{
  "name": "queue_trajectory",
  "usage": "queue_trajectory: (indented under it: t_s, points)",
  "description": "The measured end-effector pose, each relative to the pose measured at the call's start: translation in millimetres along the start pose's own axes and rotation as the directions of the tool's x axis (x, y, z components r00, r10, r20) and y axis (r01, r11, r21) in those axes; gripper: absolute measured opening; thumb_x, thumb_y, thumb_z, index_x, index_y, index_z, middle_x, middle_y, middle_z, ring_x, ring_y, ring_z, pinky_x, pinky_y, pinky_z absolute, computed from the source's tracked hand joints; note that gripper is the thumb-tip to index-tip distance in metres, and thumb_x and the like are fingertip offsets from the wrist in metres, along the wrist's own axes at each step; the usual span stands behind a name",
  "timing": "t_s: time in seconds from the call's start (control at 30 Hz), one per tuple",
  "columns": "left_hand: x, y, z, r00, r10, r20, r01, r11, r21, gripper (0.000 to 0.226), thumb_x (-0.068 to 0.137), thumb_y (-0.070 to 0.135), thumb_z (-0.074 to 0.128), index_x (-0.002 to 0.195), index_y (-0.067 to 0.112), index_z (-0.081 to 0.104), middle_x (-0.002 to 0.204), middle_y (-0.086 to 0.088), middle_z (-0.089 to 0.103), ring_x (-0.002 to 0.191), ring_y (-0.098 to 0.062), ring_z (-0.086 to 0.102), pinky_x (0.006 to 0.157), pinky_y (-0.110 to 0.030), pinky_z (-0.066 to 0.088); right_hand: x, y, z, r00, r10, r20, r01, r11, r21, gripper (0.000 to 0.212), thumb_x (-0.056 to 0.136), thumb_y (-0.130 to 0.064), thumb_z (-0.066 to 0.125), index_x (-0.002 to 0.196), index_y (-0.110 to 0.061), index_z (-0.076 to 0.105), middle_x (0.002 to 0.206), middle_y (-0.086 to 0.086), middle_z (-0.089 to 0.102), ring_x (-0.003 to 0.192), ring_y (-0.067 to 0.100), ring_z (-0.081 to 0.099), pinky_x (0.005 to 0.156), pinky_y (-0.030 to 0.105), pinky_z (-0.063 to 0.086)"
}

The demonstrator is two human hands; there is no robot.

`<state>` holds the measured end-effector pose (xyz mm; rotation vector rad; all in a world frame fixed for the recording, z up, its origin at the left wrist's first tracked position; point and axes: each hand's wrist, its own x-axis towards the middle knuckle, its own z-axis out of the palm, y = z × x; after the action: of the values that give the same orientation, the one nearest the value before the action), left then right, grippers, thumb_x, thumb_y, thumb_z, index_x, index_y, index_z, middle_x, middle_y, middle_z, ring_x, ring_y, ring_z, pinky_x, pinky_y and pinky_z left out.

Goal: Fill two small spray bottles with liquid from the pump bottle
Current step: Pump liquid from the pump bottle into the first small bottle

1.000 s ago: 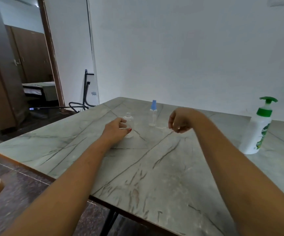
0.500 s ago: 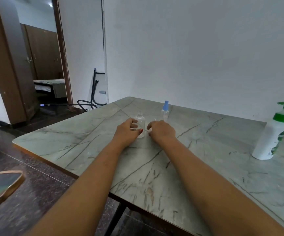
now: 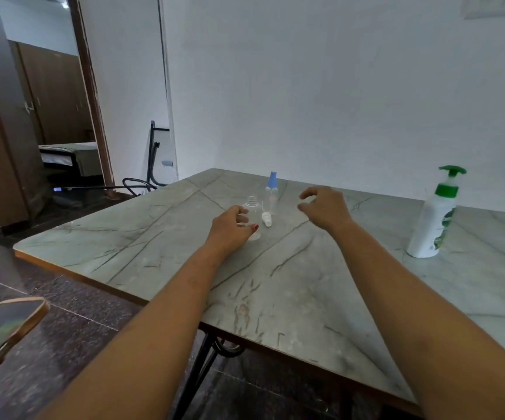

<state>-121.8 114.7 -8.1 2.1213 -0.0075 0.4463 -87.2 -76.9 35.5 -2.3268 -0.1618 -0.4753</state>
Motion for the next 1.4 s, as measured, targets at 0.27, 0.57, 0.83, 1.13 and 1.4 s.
queue_trajectory:
  t_s: [0.27, 0.57, 0.83, 1.13, 1.4]
  points:
    - [-15, 36, 35, 0.996, 0.062, 0.064, -0.065, 0.997, 0.036, 0.040, 0.084, 0.025, 0.067, 0.120, 0.013, 0.053, 0.118, -0.006, 0.060, 0.106, -0.019, 0.056, 0.086, -0.023, 0.041, -19, 51, -90, 0.864, 0.099, -0.494, -0.053, 0.993, 0.105, 0.030, 0.084, -0.011, 0.056, 0.114, -0.016, 0.057, 0.115, 0.007, 0.058, 0.107, 0.026, 0.054, 0.079, 0.030, 0.040]
    - [-23, 53, 80, 0.989, 0.044, 0.141, -0.046, 0.999, 0.018, 0.042, 0.084, 0.026, 0.068, 0.121, 0.014, 0.054, 0.117, -0.003, 0.060, 0.109, -0.019, 0.056, 0.094, -0.026, 0.044, -17, 106, -108, 0.732, 0.452, -0.510, -0.385, 0.892, 0.238, 0.111, 0.069, -0.047, 0.079, 0.150, -0.029, 0.004, 0.155, 0.008, 0.013, 0.140, 0.037, 0.016, 0.105, 0.057, 0.028]
    - [-12, 45, 87, 0.991, 0.068, 0.118, -0.068, 0.998, 0.000, 0.040, 0.084, 0.027, 0.068, 0.120, 0.015, 0.054, 0.117, -0.002, 0.061, 0.100, -0.015, 0.057, 0.085, -0.022, 0.043, 4, 124, -102, 0.818, 0.370, -0.439, -0.254, 0.919, 0.301, 0.086, 0.074, -0.022, 0.077, 0.142, -0.023, 0.024, 0.134, 0.015, 0.043, 0.117, 0.037, 0.048, 0.092, 0.046, 0.043]
    - [-20, 45, 82, 0.983, 0.097, 0.156, -0.092, 0.995, -0.037, 0.041, 0.084, 0.026, 0.069, 0.120, 0.015, 0.054, 0.116, -0.004, 0.061, 0.098, -0.015, 0.057, 0.089, -0.026, 0.047, -27, 77, -67, 0.952, -0.139, -0.271, 0.130, 0.990, -0.050, 0.075, 0.077, 0.009, 0.054, 0.141, -0.025, 0.034, 0.097, 0.007, 0.050, 0.080, 0.022, 0.051, 0.067, 0.029, 0.039]
    - [-43, 40, 68, 0.968, 0.183, 0.170, -0.172, 0.982, -0.080, 0.035, 0.080, 0.026, 0.073, 0.109, 0.016, 0.056, 0.103, -0.001, 0.063, 0.089, -0.013, 0.060, 0.078, -0.019, 0.046, -63, 36, -45, 0.963, -0.248, -0.103, 0.233, 0.963, -0.138, 0.092, 0.072, 0.012, 0.048, 0.138, -0.039, 0.010, 0.085, 0.004, 0.050, 0.059, 0.014, 0.046, 0.055, 0.030, 0.044]
